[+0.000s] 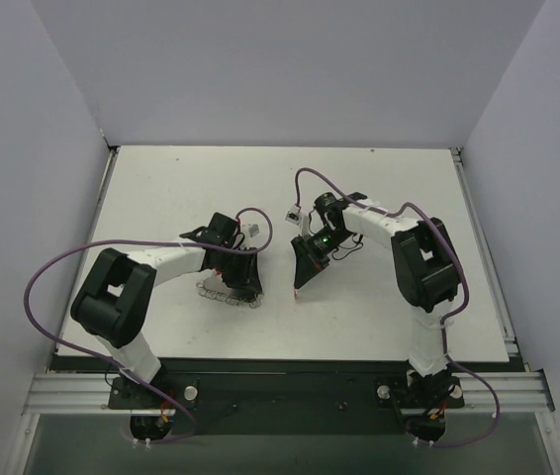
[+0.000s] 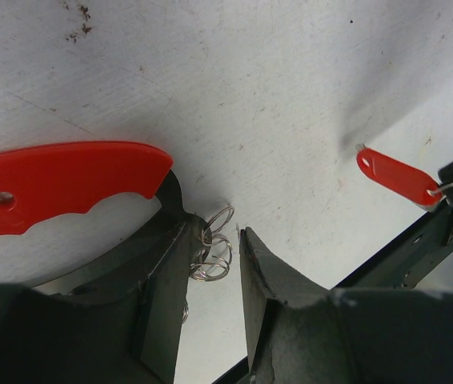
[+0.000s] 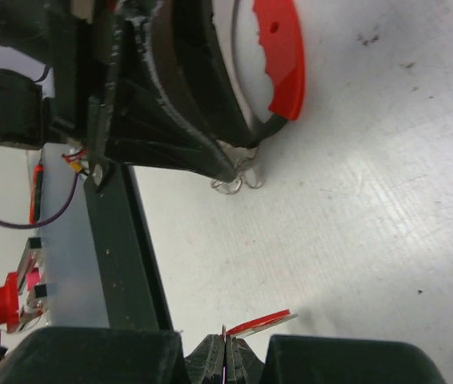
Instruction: Put the keys on the keyring
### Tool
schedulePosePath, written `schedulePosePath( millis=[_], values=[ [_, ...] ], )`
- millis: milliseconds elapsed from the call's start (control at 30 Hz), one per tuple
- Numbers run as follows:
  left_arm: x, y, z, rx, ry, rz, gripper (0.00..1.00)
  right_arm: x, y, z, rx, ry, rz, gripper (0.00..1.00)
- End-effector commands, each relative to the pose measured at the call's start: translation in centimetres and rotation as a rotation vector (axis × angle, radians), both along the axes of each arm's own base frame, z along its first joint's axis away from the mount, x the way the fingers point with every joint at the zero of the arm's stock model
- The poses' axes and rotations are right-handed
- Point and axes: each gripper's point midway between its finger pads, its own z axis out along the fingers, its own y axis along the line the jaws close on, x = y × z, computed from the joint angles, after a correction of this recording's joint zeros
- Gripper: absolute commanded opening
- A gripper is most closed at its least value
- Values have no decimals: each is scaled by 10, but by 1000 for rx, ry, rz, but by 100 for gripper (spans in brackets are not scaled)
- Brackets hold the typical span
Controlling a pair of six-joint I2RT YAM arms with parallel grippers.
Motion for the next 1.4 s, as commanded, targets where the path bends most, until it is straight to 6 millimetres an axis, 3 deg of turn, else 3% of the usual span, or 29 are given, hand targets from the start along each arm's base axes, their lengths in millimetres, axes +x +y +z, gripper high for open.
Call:
schedulePosePath(
  millis=[0, 333, 567, 633, 733, 867, 1000, 1133, 1367],
  values=[
    [9, 1, 10, -5, -58, -1, 41, 8, 4, 1, -13, -79, -46, 0],
    [9, -4, 15, -13, -63, -17, 40, 5, 9, -13, -47, -94, -62, 0],
    [13, -1, 17, 0, -80, -3, 39, 18, 4, -9, -78, -200, -136, 65],
    [15, -1, 21, -7, -96, 4, 39, 22, 7, 0, -57, -252, -153, 72],
    [17, -2, 28, -32, -122, 14, 39, 23, 16, 15, -9, -295, -138, 73],
    [19, 0, 30, -33, -120, 27, 38, 10, 38, 23, 49, -271, -59, 63],
    [22, 6, 38, -46, -133, 73, 38, -3, 55, 15, 65, -247, 15, 61],
    [31, 26, 45, -74, -150, 174, 38, -12, 69, 10, 72, -248, 74, 61],
    [25, 33, 53, -186, -124, 230, 36, -1, 85, -10, 60, -240, 81, 59]
  ],
)
